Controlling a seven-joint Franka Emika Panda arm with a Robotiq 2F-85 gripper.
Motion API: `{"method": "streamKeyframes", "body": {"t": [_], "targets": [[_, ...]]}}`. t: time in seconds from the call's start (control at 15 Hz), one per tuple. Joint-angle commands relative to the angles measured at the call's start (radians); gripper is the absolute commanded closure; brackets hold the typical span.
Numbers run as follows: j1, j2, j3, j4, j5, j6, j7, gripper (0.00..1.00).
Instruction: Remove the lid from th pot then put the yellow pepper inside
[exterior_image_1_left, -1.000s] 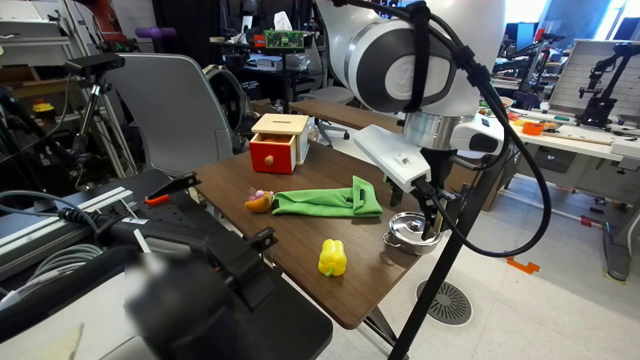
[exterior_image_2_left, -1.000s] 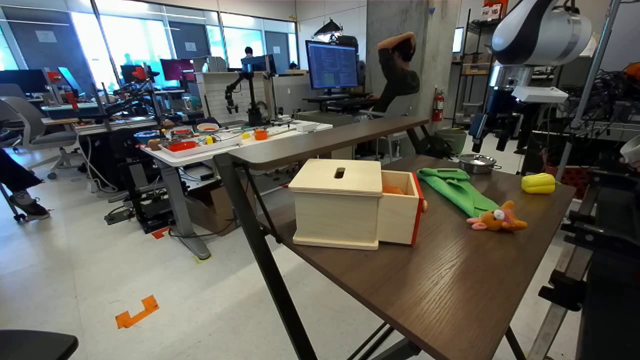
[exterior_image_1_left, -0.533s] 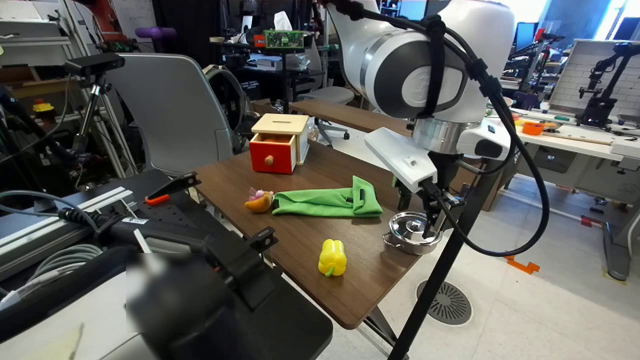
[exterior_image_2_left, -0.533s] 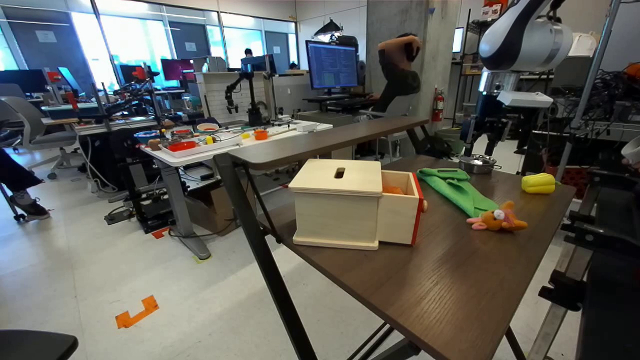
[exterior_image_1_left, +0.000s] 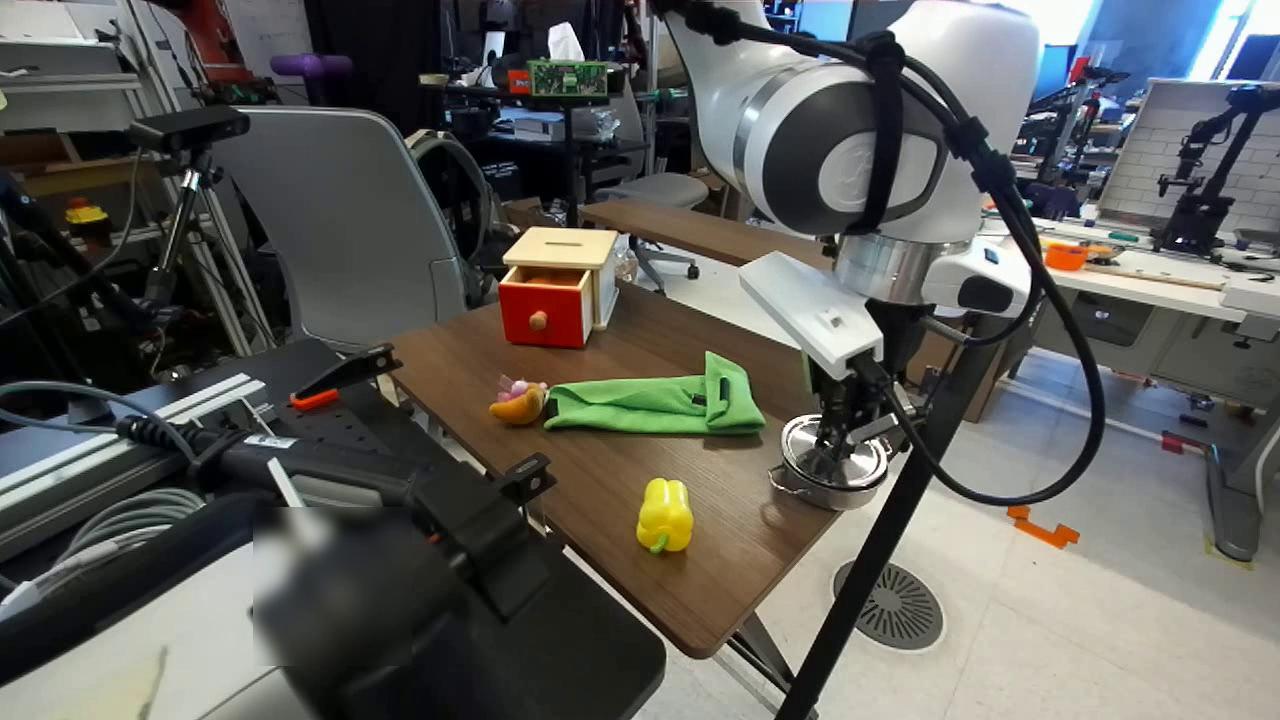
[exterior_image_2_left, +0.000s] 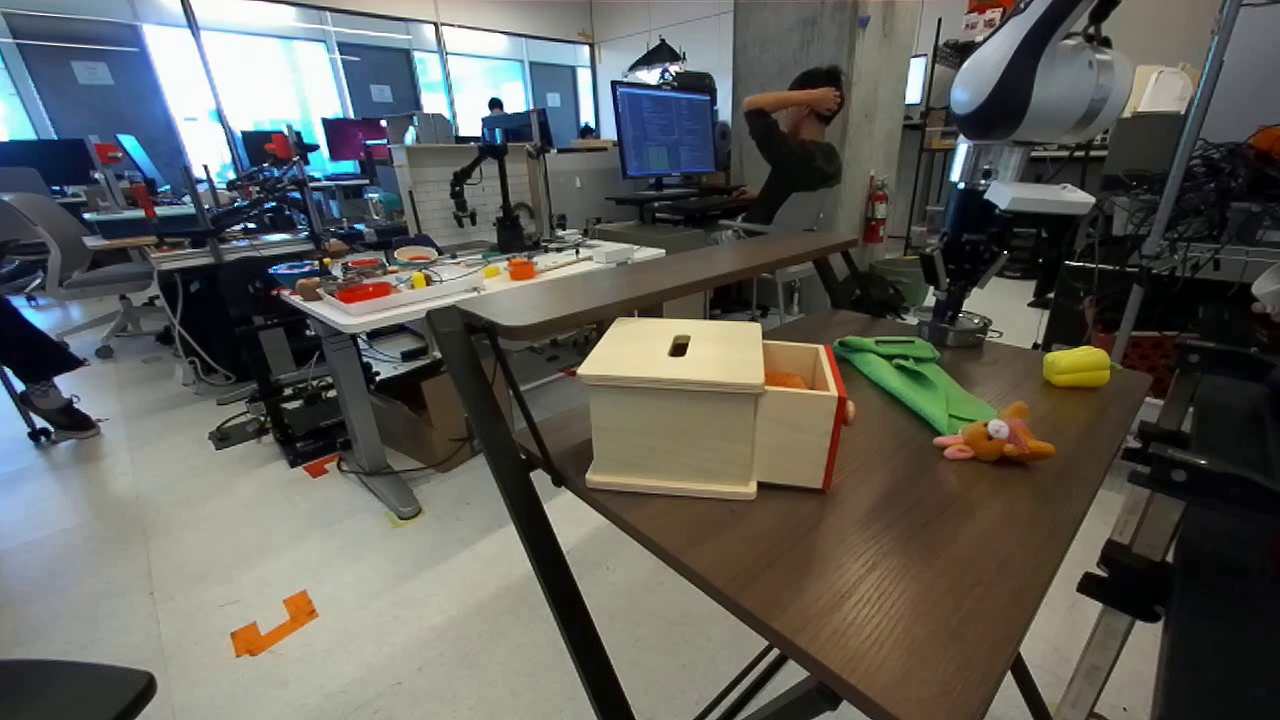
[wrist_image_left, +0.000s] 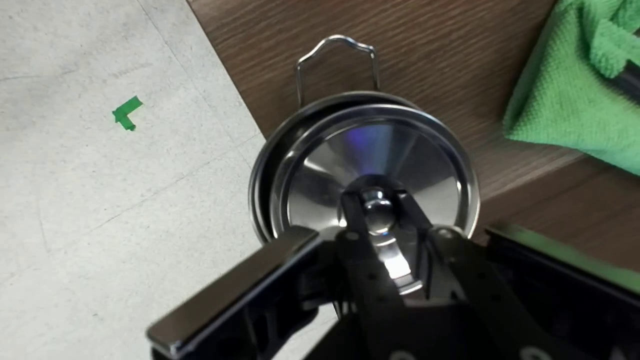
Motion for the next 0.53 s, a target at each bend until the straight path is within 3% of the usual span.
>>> {"method": "streamKeyframes", "body": {"t": [0.0,0.47], "targets": [[0.01,0.002,-0.006,0.022,-0.009,-0.022,0.024,0.96],[0.017,-0.052,0.021,0.02,0.006,-0.03,0.022,0.95]]}}
